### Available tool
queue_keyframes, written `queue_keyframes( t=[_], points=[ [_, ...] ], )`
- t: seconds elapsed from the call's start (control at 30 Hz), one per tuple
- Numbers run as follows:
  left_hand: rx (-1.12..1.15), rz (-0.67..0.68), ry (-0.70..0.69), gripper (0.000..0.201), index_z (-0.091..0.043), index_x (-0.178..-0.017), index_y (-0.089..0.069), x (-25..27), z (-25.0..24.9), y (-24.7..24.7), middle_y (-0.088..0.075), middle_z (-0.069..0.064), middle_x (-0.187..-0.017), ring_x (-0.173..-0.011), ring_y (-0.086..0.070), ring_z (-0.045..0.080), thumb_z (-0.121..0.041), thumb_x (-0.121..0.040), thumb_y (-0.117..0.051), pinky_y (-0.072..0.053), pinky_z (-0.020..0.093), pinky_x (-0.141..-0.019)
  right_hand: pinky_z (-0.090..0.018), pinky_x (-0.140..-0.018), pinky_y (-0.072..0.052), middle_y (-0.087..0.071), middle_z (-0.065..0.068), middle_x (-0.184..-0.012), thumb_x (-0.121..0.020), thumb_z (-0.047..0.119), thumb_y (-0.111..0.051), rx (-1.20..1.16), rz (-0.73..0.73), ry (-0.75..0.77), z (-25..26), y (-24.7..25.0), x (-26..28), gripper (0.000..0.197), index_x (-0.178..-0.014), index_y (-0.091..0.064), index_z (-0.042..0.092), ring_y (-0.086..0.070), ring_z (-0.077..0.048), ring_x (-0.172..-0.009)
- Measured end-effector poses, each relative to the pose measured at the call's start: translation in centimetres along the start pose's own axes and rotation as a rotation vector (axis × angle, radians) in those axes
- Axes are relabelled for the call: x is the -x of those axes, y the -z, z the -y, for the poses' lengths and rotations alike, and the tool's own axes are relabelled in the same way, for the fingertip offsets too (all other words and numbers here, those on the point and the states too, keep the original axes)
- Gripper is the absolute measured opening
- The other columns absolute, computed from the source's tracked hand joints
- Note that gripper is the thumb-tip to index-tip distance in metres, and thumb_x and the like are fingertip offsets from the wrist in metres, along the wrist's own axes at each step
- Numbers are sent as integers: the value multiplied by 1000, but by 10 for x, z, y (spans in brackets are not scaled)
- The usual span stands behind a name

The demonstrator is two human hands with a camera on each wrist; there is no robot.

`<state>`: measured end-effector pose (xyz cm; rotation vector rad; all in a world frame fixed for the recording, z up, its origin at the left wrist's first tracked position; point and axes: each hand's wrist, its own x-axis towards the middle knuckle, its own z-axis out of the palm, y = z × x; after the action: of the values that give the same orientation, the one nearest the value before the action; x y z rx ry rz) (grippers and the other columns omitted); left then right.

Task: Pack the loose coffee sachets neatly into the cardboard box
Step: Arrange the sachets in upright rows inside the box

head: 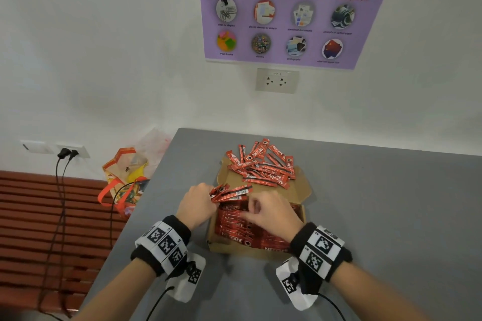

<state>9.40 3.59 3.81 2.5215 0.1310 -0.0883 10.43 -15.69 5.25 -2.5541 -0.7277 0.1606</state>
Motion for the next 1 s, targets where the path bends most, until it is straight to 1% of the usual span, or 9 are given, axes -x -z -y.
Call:
queue_keyframes(
  t=[0.07,0.17,0.27,0.4,0.47,0.6,0.7,0.83,1.0],
  points=[
    [-8,28,-27,36,-16,-55,-44,1,-5,2,-59,3,-64,-64,-59,24,-21,-89,-56,-42,28,-55,-23,-80,-46,-54,11,-99,-84,45,-60,-10,-238,24,-3,5,1,25,-99,-55,26,-50,-6,-91],
    [25,101,-77,30,-14,-60,-52,1,-14,1,-65,7,-73,-68,-62,22,-22,-88,-59,-45,26,-59,-24,-97,-38,-44,5,-126,-88,42,-57,14,-194,133,-3,1,0,48,-132,-46,25,-40,-9,-117],
    [81,169,-110,23,-6,-70,-63,1,-18,0,-70,9,-81,-72,-64,20,-23,-85,-65,-52,31,-68,-25,-92,-45,-59,5,-114,-93,32,-53,-103,-152,173,-5,-3,-1,29,-120,-59,22,-53,-7,-105],
    [149,287,-134,17,-20,-69,-60,5,-18,3,-67,2,-83,-67,-60,2,-17,-81,-71,-47,9,-63,-23,-80,-46,-67,5,-97,-95,29,-51,-80,-100,180,-11,-2,-2,23,-107,-69,19,-58,-7,-88],
    [153,313,-134,19,-26,-68,-58,6,-17,6,-65,-3,-79,-64,-59,-2,-20,-82,-70,-45,6,-61,-20,-76,-41,-63,6,-91,-96,31,-49,-77,-45,144,-16,2,-3,26,-102,-69,16,-54,-5,-81],
    [189,84,-41,27,-15,-64,-55,5,-10,15,-53,-3,-59,-47,-48,4,-22,-88,-63,-36,9,-46,-16,-74,-32,-47,12,-83,-98,27,-43,-196,-37,-14,-29,11,-3,30,-93,-69,14,-44,0,-79],
    [284,-135,18,27,-14,-66,-54,4,-11,19,-47,-2,-56,-51,-42,9,-23,-90,-60,-34,9,-44,-22,-79,-36,-53,5,-89,-98,24,-44,-282,-9,-51,-27,12,0,29,-95,-70,14,-49,-9,-87],
    [327,-90,13,26,-19,-65,-53,6,-22,16,-52,-6,-59,-53,-47,6,-20,-91,-59,-37,6,-45,-13,-71,-42,-60,11,-90,-94,25,-54,-407,84,-65,-13,6,3,19,-105,-66,15,-53,0,-81],
    [142,-77,24,6,-13,-86,-59,4,-17,5,-61,-2,-75,-66,-57,12,-16,-90,-57,-40,12,-58,-18,-70,-52,-66,5,-73,-81,22,-71,-414,101,-90,0,-16,4,12,-91,-70,15,-61,-6,-69]
  ],
)
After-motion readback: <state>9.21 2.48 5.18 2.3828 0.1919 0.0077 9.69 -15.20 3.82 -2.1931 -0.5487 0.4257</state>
